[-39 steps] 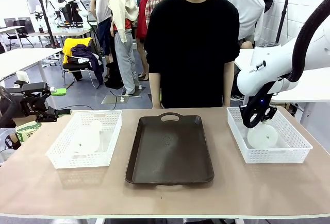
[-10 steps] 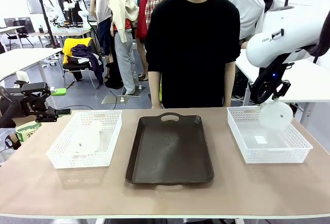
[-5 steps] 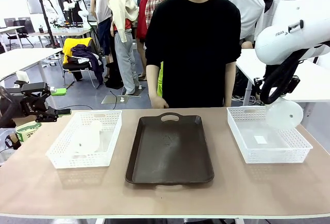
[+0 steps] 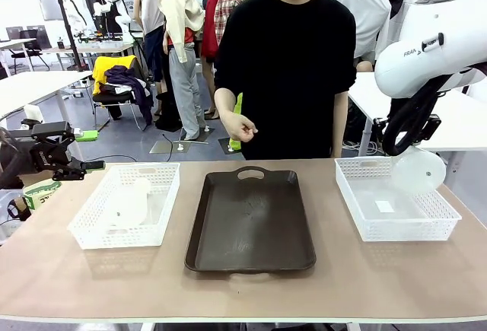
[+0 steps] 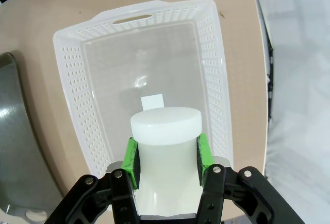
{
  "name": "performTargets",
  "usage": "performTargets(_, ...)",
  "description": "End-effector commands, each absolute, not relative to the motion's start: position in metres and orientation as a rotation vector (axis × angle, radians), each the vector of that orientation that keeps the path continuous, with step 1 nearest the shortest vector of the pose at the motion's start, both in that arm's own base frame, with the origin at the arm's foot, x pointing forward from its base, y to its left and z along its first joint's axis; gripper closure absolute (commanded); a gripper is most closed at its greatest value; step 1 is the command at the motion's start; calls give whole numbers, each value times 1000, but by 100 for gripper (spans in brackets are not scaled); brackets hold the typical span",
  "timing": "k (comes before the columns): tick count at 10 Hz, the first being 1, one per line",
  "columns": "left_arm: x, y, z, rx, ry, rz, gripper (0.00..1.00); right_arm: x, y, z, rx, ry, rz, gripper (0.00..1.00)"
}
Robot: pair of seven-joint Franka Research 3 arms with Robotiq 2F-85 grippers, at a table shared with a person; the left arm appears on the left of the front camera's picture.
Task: Prepare the laboratory tools.
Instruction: While moving the picked Big flask to the Handle tray indicated by the person, stop as directed by the person.
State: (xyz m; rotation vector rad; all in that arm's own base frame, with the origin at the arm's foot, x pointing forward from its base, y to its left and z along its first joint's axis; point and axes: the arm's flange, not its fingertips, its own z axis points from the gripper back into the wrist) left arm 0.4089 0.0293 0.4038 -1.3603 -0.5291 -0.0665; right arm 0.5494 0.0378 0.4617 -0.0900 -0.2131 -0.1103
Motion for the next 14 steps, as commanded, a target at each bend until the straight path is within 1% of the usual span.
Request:
performTargets(1, 410, 29, 404, -1386, -556, -63, 0, 554, 39, 466, -92, -209, -116, 100)
performTargets(11, 410, 29, 404, -1386, -556, -63, 0, 550, 38, 463, -90, -215, -111, 100)
performTargets(14, 410, 29, 404, -1386, -556, -63, 0, 548, 83, 481, -140, -224, -46, 100)
